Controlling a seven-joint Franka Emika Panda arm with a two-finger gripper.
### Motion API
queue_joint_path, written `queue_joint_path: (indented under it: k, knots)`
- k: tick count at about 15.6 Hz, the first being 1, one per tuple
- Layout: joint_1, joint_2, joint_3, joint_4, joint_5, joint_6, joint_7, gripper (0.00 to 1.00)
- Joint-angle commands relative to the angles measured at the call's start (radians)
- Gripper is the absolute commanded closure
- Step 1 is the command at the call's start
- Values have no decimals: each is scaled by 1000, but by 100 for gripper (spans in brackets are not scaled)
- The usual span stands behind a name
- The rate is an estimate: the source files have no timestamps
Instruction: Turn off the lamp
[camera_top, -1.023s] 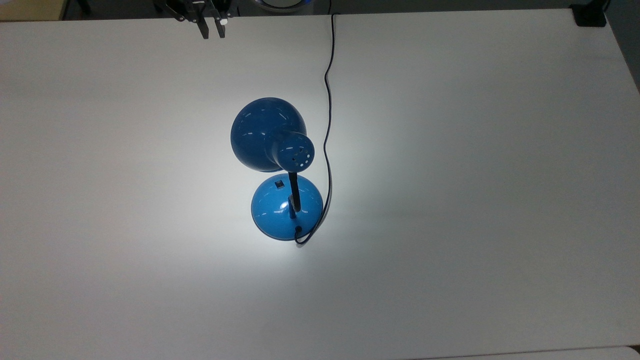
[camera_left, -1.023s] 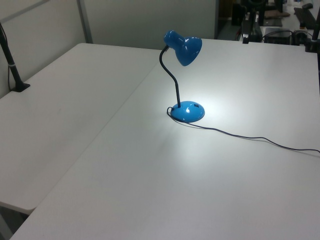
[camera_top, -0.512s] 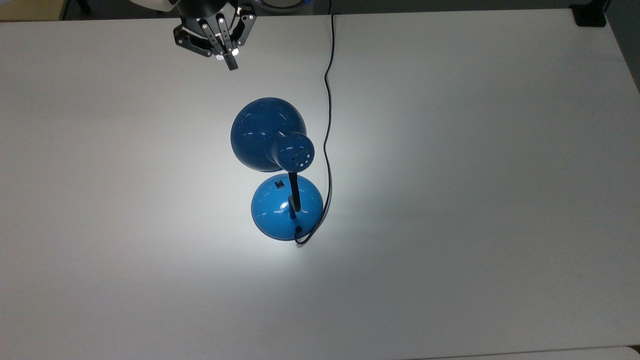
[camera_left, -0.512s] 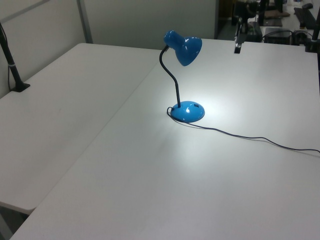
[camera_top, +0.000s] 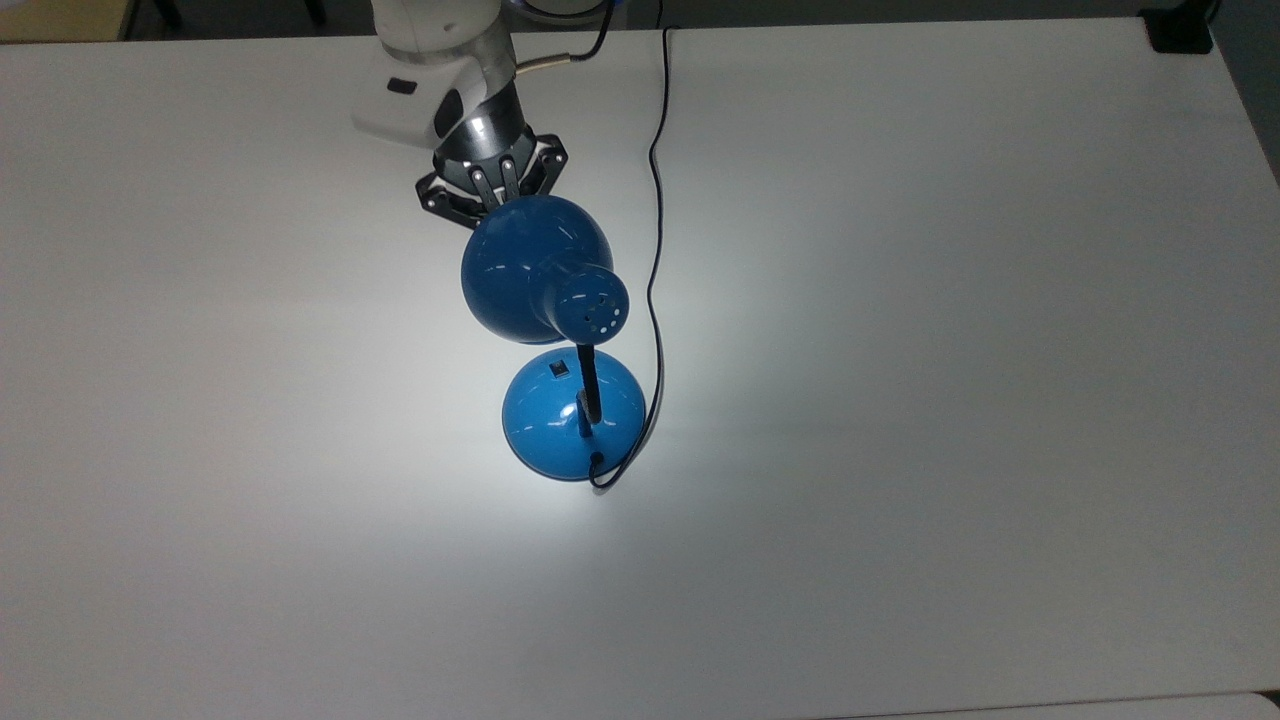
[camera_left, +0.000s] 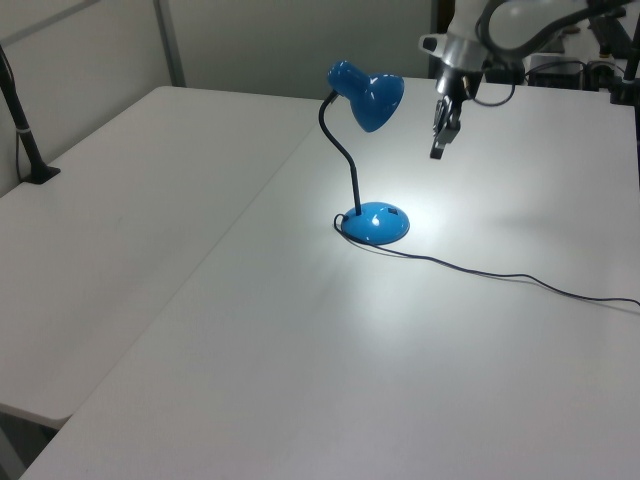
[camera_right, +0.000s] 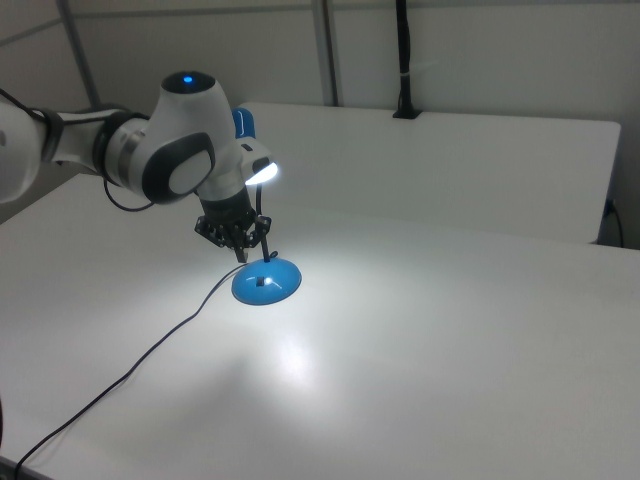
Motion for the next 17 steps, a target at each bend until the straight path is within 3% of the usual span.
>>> queue_joint_path:
  k: [1,10,17]
  knots:
    - [33,101,-8,2,16,142,-27,100]
    - [71,236,-8,58,7,252,-34,100]
    - [77,263,-5,71,4,255,-27,100]
